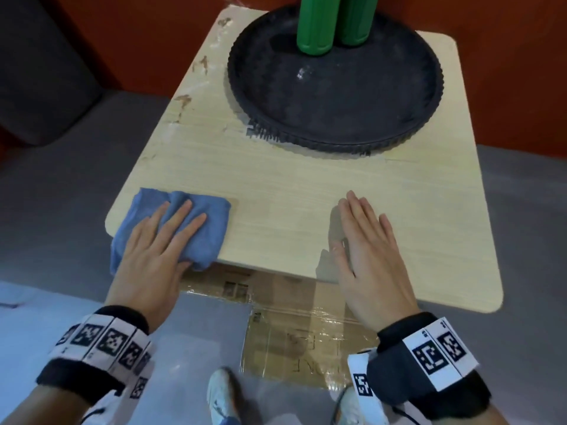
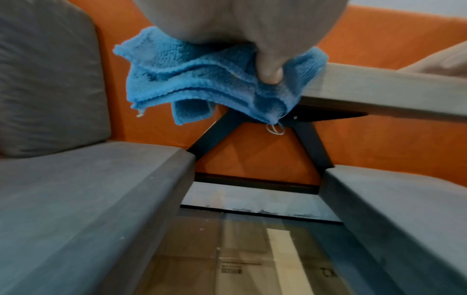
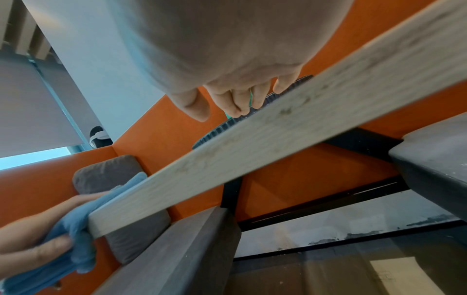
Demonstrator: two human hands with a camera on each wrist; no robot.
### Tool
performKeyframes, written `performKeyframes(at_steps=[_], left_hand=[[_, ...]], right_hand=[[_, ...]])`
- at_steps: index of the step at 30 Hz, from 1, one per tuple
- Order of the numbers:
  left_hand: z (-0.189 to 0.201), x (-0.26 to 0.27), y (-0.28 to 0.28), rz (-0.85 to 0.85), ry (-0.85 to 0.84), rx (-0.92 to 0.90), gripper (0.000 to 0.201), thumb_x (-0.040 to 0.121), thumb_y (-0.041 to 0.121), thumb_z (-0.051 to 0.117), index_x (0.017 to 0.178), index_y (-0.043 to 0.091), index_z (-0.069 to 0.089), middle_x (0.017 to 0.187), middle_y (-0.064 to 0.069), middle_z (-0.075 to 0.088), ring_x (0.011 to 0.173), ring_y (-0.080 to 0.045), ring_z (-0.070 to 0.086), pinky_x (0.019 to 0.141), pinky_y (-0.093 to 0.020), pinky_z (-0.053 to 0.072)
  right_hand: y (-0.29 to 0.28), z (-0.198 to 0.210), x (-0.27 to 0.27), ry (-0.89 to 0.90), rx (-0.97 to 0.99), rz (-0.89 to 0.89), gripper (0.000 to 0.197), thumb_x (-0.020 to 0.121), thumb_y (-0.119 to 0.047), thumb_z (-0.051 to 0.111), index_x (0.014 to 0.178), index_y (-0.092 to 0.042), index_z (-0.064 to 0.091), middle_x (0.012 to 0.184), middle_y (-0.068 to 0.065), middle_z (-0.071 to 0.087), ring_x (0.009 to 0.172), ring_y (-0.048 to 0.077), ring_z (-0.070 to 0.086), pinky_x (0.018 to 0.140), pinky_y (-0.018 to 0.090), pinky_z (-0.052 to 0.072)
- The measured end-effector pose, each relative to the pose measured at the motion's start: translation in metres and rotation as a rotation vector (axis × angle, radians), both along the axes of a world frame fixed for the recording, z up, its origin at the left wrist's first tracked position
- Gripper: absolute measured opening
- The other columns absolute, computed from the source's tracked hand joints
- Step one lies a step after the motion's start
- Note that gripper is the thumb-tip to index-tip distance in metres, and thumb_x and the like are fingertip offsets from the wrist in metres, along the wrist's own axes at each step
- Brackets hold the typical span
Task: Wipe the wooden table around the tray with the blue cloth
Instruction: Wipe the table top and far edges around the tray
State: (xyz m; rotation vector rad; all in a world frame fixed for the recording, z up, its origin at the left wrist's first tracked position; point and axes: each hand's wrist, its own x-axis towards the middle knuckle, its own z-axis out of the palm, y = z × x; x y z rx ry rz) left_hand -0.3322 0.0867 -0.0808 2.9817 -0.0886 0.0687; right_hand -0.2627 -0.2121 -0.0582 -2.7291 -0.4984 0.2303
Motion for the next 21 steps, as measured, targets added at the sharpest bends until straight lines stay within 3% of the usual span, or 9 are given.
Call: performKeyframes(at_steps=[4,7,12,15,21], left_hand=[[-0.01,0.005,-0.005,-0.096,-0.02,-0.001,0.061,0.087,0.023,0.043,0.147,0.02,0.03,0.155,-0.004,0.027,0.142,-0.033,0.023,0.111,-0.048,0.022],[-0.009,0.009,0.03,-0.201,-0.039,-0.014,0.06,0.086,0.023,0.043,0.145,0.022,0.034,0.154,0.0,0.03,0.142,-0.028,0.028,0.11,-0.044,0.026],[-0.004,0.007,0.067,-0.199,-0.045,-0.063,0.057,0.084,0.022,0.041,0.141,0.019,0.041,0.151,-0.003,0.036,0.138,-0.03,0.033,0.108,-0.042,0.025],[-0.004,0.009,0.07,-0.237,-0.032,-0.056,0.059,0.084,0.022,0.041,0.143,0.022,0.037,0.152,-0.003,0.035,0.138,-0.031,0.032,0.109,-0.042,0.025],[-0.005,0.012,0.074,-0.282,-0.058,-0.1,0.072,0.074,0.003,0.069,0.14,0.018,0.044,0.149,-0.006,0.039,0.137,-0.033,0.036,0.106,-0.045,0.029]], right_hand=[[0.027,-0.004,-0.011,-0.006,-0.028,0.006,0.061,0.098,-0.038,0.014,0.152,-0.017,-0.004,0.16,-0.004,-0.009,0.145,0.005,-0.013,0.121,0.033,-0.004],[0.057,-0.005,-0.019,-0.032,-0.045,-0.002,0.059,0.099,-0.035,0.016,0.152,-0.017,-0.003,0.16,-0.004,-0.007,0.146,0.006,-0.011,0.121,0.033,-0.004],[0.101,-0.007,-0.027,-0.046,-0.081,-0.074,0.058,0.101,-0.032,0.022,0.152,-0.015,0.0,0.161,-0.001,-0.005,0.147,0.008,-0.008,0.12,0.033,-0.004],[0.122,-0.006,-0.031,-0.058,-0.088,-0.13,0.06,0.098,-0.034,0.016,0.153,-0.013,0.003,0.161,0.001,-0.004,0.147,0.011,-0.006,0.12,0.034,-0.003],[0.133,0.0,-0.036,-0.083,-0.059,-0.195,0.062,0.096,-0.036,0.014,0.153,-0.013,0.005,0.161,0.001,-0.005,0.147,0.011,-0.007,0.12,0.032,-0.004]])
